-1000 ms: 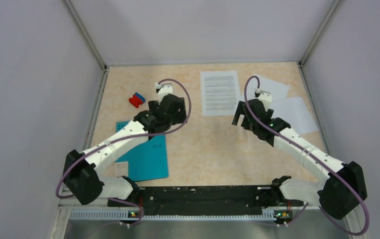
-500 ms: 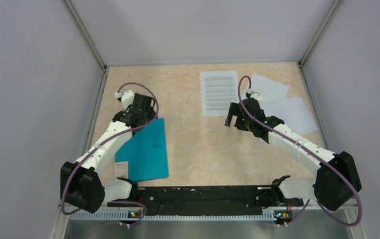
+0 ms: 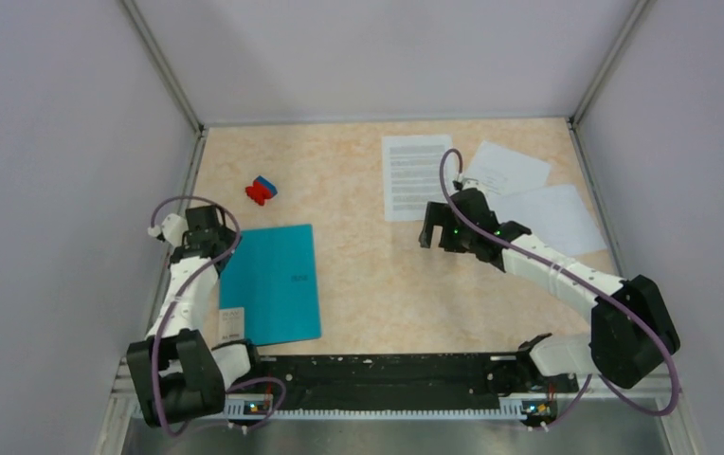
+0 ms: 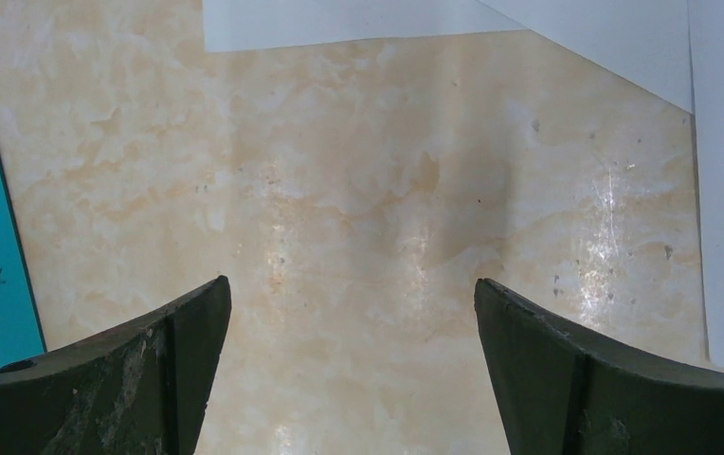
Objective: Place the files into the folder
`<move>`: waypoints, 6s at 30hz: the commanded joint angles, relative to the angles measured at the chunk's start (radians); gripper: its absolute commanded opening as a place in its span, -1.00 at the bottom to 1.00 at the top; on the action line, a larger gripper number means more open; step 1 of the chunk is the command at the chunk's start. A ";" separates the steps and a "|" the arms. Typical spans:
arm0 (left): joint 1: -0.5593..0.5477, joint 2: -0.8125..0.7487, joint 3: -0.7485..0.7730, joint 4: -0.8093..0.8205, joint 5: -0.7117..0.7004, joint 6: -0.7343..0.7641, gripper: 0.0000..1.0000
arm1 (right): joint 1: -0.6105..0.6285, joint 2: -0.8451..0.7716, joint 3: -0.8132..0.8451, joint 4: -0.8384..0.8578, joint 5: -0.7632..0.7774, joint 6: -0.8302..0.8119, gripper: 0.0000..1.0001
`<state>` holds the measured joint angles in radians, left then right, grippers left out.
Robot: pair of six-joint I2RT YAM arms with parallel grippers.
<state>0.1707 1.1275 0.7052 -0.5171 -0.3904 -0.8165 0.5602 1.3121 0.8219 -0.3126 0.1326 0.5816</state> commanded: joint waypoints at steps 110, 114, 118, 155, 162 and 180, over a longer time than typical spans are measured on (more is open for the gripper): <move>-1.211 -0.291 -0.566 0.553 -0.009 -0.966 0.47 | 0.057 0.040 -0.235 0.387 -0.220 0.229 0.93; -1.212 -0.288 -0.605 0.627 -0.015 -0.966 0.31 | 0.067 0.042 -0.254 0.410 -0.222 0.241 0.92; -1.218 -0.293 -0.619 0.677 -0.010 -0.966 0.24 | 0.077 0.044 -0.265 0.420 -0.221 0.252 0.91; -1.244 0.010 -0.674 1.177 -0.064 -1.088 -0.03 | 0.133 0.002 -0.351 0.469 -0.209 0.291 0.90; -1.255 -0.013 -0.675 1.181 -0.062 -1.125 -0.86 | 0.131 -0.111 -0.319 0.341 -0.153 0.278 0.92; -1.257 -0.346 -0.670 0.928 -0.072 -1.135 -1.00 | -0.087 -0.252 -0.414 0.510 -0.425 0.441 0.84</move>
<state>-1.0817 0.7944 0.0296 0.4152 -0.4538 -1.9400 0.4808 1.0527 0.4072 0.0761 -0.2192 0.9546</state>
